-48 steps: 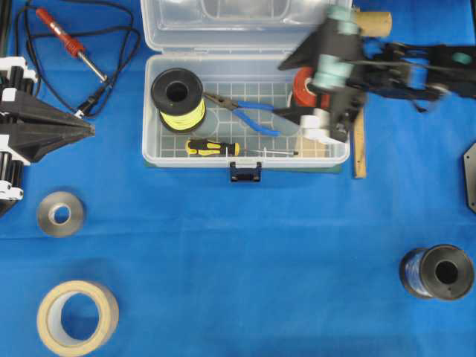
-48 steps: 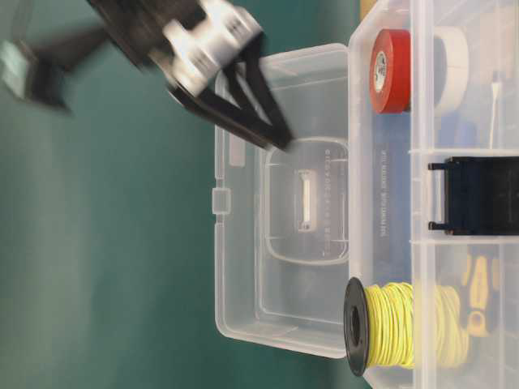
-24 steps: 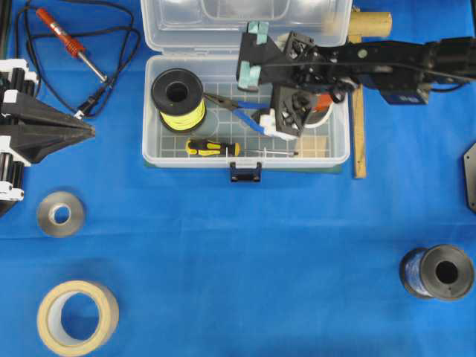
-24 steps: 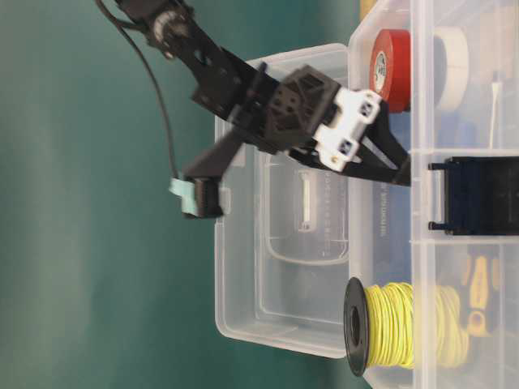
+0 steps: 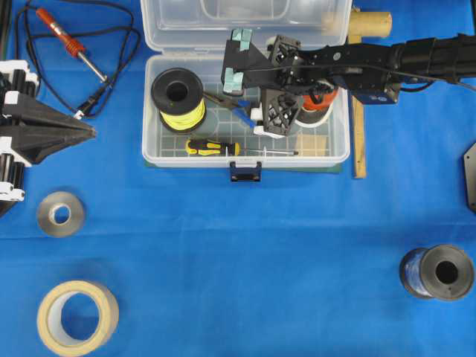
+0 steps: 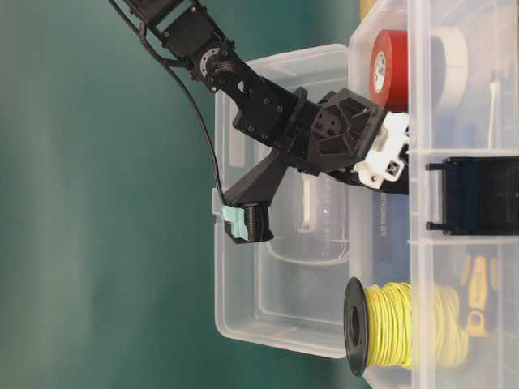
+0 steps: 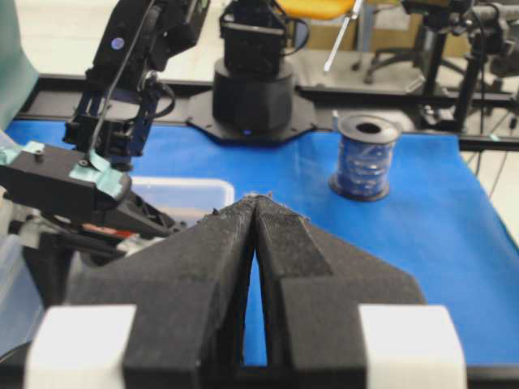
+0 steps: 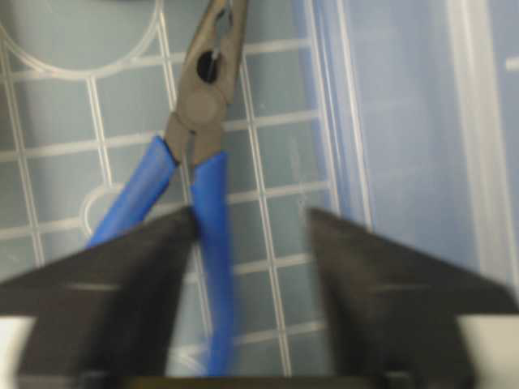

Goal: Pick the nipper from the toolbox among several items.
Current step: 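Close the right gripper on the blue pliers handles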

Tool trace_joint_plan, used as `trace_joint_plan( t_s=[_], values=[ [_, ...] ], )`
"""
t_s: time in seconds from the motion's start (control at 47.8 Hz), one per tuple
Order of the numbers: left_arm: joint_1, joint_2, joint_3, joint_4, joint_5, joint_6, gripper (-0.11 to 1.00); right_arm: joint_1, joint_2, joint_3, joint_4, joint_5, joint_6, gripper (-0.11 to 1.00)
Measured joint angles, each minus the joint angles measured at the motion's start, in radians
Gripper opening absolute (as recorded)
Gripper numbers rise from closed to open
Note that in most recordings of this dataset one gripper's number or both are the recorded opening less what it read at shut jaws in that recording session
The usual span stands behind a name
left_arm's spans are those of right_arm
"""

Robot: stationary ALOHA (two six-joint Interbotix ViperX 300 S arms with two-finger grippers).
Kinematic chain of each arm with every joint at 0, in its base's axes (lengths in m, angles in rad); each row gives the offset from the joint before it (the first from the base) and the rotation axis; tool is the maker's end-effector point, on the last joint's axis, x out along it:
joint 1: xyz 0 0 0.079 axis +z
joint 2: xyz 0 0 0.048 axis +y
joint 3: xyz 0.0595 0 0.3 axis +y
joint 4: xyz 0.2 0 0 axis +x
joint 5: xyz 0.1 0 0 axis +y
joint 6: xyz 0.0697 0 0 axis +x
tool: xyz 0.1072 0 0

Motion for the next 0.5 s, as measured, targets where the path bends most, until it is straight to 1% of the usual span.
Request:
trace_joint_plan(
  t_s=[0.021, 0.063, 0.084, 0.105, 0.376, 0.502],
  values=[
    [0.0, 0.0, 0.0, 0.002, 0.002, 0.0, 0.0, 0.002, 0.0, -0.002, 0.0, 0.0, -0.009, 0.32],
    [0.002, 0.0, 0.0, 0.0, 0.002, 0.0, 0.0, 0.006, 0.002, -0.002, 0.0, 0.0, -0.023, 0.2],
    [0.002, 0.0, 0.0, 0.0, 0.0, 0.0, 0.0, 0.008, 0.003, -0.002, 0.0, 0.0, -0.029, 0.15],
    [0.002, 0.0, -0.002, 0.0, 0.002, 0.0, 0.0, 0.011, 0.002, -0.002, 0.002, 0.0, -0.032, 0.13],
    [0.009, 0.0, 0.0, 0.0, 0.002, 0.0, 0.0, 0.014, -0.018, 0.002, 0.009, 0.029, -0.035, 0.13],
    [0.009, 0.0, 0.0, 0.0, 0.002, 0.0, 0.0, 0.017, -0.066, 0.008, 0.012, 0.046, -0.032, 0.13]
  ],
)
